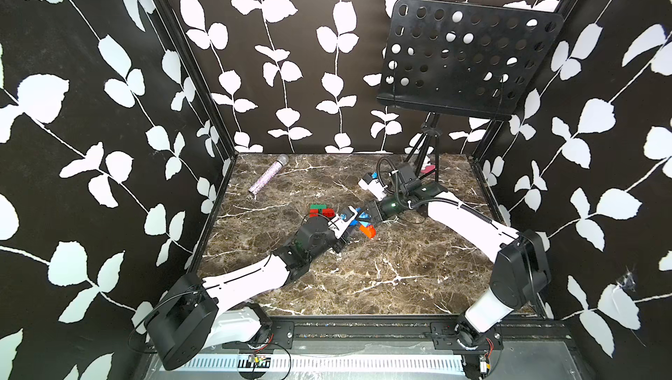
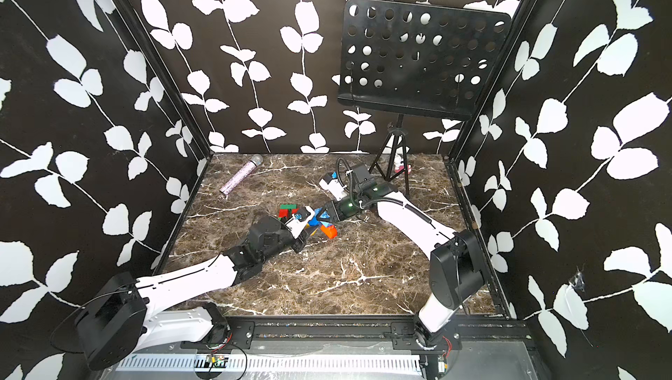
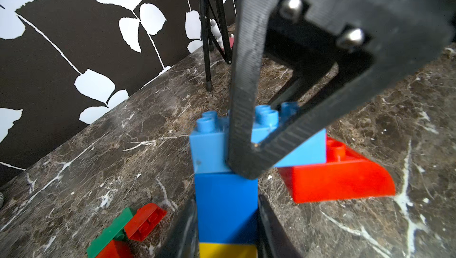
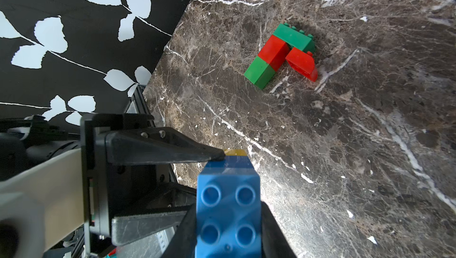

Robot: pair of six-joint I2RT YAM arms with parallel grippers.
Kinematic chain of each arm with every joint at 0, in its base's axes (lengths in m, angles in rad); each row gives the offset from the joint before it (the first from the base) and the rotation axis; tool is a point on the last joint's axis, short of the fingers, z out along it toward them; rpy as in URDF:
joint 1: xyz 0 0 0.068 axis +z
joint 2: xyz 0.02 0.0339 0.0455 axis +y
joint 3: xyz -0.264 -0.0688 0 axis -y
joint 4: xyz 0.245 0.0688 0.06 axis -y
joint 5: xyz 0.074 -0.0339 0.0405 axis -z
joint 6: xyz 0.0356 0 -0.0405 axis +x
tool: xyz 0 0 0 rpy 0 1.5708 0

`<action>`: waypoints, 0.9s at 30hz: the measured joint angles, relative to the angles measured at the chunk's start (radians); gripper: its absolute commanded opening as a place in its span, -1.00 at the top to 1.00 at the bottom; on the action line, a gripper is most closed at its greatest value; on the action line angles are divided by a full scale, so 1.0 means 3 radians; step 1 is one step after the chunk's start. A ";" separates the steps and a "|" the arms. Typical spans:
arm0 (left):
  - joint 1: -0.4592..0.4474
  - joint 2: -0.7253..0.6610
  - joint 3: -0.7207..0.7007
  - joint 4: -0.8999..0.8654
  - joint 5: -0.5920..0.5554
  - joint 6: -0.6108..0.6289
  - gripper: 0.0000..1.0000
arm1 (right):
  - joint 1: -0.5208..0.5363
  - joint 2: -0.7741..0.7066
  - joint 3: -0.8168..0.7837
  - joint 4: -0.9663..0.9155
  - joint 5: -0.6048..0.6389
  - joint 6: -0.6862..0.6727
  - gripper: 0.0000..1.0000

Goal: Assemble the letter r with lego
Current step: Adjust the lego brick.

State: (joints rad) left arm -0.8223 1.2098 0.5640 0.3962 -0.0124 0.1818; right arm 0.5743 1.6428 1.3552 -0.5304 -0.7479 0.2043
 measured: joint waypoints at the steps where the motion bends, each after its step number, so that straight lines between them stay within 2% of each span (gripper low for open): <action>1: 0.0000 -0.0001 0.0015 -0.0028 0.0000 -0.0001 0.43 | 0.0000 0.0001 0.0000 0.0001 0.0001 0.0005 0.54; 27: 0.0042 0.0006 0.0025 -0.0186 -0.0178 -0.0067 0.46 | 0.0098 0.0123 -0.0070 0.0367 0.0045 0.0254 0.47</action>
State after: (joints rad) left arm -0.8097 1.2118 0.5716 0.3405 -0.0658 0.1616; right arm 0.6037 1.6798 1.3342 -0.4202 -0.7345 0.2806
